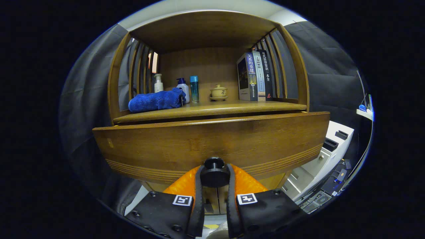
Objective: Pull open the drawer, take out the items inside it, and place them on the countertop above the cabinet.
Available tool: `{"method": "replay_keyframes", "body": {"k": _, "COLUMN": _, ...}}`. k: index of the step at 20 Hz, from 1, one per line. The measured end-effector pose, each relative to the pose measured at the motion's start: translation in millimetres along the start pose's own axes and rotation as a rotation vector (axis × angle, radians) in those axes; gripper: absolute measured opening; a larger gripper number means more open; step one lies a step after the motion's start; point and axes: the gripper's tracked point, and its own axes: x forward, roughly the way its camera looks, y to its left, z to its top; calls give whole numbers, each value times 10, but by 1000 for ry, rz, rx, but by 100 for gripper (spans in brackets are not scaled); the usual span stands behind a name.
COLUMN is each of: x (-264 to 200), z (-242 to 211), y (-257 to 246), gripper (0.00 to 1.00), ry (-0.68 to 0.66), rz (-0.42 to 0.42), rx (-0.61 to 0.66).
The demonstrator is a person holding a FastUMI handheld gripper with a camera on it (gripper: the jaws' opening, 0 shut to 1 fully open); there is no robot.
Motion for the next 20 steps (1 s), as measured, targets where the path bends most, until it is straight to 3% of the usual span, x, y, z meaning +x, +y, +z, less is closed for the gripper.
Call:
{"method": "replay_keyframes", "body": {"k": 14, "x": -562, "z": -223, "y": -28, "gripper": 36, "ry": 7, "rz": 25, "rx": -40}}
{"method": "replay_keyframes", "body": {"k": 17, "x": -620, "z": -233, "y": -35, "gripper": 28, "ry": 5, "rz": 14, "rx": -37}}
{"method": "replay_keyframes", "body": {"k": 20, "x": -716, "z": -279, "y": -42, "gripper": 28, "ry": 16, "rz": 14, "rx": -48}}
